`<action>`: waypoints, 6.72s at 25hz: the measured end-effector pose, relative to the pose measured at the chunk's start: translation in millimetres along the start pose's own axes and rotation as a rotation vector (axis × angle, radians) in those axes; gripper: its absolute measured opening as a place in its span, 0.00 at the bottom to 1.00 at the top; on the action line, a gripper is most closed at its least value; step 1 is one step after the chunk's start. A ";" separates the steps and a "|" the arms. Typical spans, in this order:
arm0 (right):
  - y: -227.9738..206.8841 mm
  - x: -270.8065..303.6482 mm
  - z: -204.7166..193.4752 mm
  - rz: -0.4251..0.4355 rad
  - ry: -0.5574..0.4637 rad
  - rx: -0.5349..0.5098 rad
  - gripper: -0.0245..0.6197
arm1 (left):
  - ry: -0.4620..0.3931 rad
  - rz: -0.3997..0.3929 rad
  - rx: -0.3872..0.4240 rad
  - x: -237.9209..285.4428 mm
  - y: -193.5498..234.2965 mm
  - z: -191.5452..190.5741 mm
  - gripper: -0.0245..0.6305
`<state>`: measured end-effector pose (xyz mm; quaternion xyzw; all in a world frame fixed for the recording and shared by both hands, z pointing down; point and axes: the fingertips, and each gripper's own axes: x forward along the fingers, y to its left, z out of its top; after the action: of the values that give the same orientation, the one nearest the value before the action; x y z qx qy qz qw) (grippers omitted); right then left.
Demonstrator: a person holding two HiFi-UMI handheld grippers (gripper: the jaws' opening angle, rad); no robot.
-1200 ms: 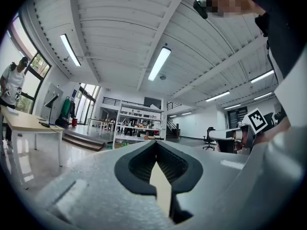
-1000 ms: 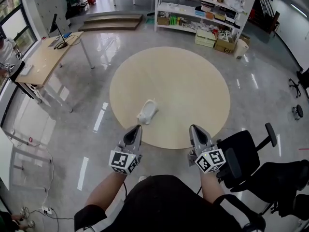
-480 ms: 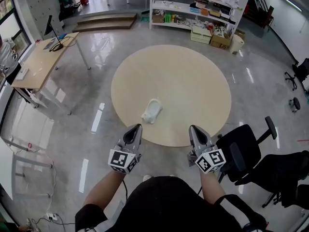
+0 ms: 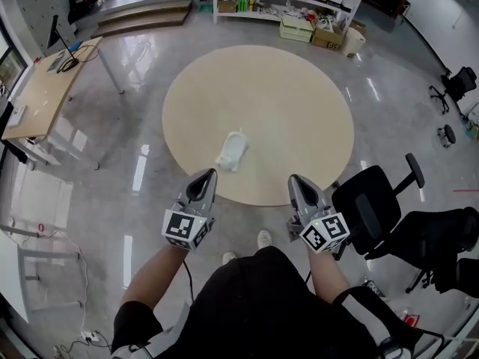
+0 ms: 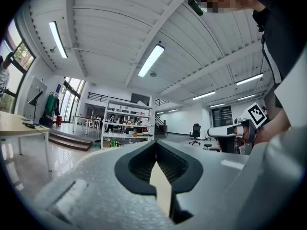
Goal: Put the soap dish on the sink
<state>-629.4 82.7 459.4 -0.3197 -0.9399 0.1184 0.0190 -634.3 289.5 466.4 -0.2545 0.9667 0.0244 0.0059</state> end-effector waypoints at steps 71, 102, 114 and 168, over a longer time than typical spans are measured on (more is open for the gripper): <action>-179.4 62.6 -88.4 -0.178 0.236 0.227 0.05 | 0.965 -0.020 -0.061 169.6 51.4 -298.8 0.76; -194.5 145.3 -46.0 0.098 0.155 0.136 0.05 | 0.318 0.218 -0.205 171.6 39.1 -98.0 0.74; -122.5 157.1 -30.4 0.170 0.099 0.076 0.05 | 0.194 0.223 -0.164 121.5 57.4 -58.8 0.74; -66.9 -531.3 72.7 -1.059 -0.303 -0.115 0.05 | 0.117 -1.048 -0.102 76.6 -520.8 -0.7 0.74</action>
<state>-255.1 -305.6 425.6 0.2168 -0.9694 0.0858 -0.0771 -444.5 -200.9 442.3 -0.7045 0.7062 0.0510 -0.0490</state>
